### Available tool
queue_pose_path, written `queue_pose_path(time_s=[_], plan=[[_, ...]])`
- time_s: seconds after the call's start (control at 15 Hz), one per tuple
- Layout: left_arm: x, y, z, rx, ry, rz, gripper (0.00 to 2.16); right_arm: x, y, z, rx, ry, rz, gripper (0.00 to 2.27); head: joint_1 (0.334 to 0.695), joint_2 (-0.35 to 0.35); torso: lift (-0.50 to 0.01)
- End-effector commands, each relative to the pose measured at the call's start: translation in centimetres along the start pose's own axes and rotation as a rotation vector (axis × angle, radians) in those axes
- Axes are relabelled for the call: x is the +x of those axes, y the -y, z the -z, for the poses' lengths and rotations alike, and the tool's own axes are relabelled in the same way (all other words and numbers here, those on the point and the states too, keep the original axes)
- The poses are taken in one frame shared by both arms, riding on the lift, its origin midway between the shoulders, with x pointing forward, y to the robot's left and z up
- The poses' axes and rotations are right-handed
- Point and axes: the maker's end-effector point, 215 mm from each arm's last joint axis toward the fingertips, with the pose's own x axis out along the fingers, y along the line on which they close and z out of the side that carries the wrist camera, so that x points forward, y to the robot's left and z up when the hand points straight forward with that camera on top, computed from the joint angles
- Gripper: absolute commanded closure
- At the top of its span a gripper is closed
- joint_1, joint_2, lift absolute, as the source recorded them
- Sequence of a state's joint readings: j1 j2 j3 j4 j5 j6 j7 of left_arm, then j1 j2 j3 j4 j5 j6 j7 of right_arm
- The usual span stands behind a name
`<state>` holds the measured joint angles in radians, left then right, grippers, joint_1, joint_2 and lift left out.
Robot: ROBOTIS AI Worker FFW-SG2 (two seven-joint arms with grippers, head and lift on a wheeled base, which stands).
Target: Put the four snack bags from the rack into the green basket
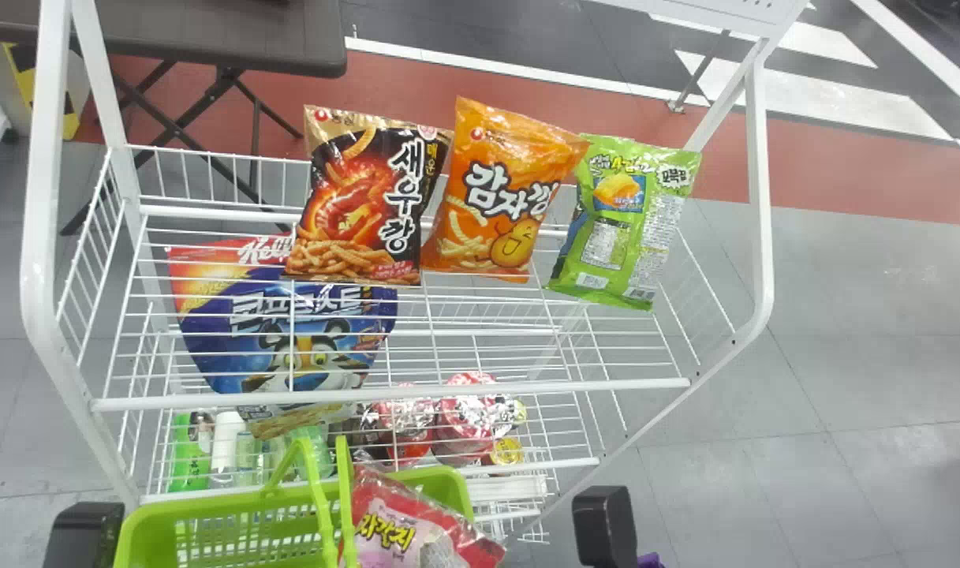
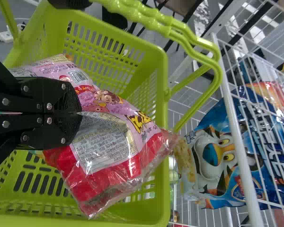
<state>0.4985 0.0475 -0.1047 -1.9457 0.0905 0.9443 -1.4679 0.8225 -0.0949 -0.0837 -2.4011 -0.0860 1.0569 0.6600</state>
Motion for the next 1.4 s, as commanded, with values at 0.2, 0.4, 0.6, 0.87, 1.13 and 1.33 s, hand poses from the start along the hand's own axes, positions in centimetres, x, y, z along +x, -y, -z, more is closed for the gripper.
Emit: queue_pose_path(time_s=[0.2,0.4,0.6,0.87,1.13,1.33], plan=[[0.3,0.1,0.1,0.001,-0.006,0.006,2.02,1.2,1.6,0.5,0.007,-0.012,0.055,0.0,0.695,-0.35,-0.006],[0.3,-0.1,0.0,0.001,-0.006,0.004,2.02,-1.0,1.2,0.3,0.05,-0.022,0.039,0.06,0.695,-0.35,-0.006],[0.5,0.0,0.0,0.001,-0.01,0.009,2.02,-1.5,1.6,0.0,0.067,-0.023,0.042,0.06,0.695,-0.35,-0.006],[1.4,0.5,0.5,-0.01,-0.029,0.027,2.02,2.3,2.3,-0.1,0.07,-0.002,0.025,0.07,0.695,-0.35,-0.006],[1.9,0.8,0.7,-0.018,-0.038,0.037,2.02,5.1,2.6,-2.6,0.0,0.114,0.019,0.08,0.695,-0.35,-0.006],[1.9,0.7,0.8,-0.021,-0.042,0.035,2.02,5.3,0.2,-2.3,0.0,0.113,-0.035,0.09,0.695,-0.35,-0.006]])
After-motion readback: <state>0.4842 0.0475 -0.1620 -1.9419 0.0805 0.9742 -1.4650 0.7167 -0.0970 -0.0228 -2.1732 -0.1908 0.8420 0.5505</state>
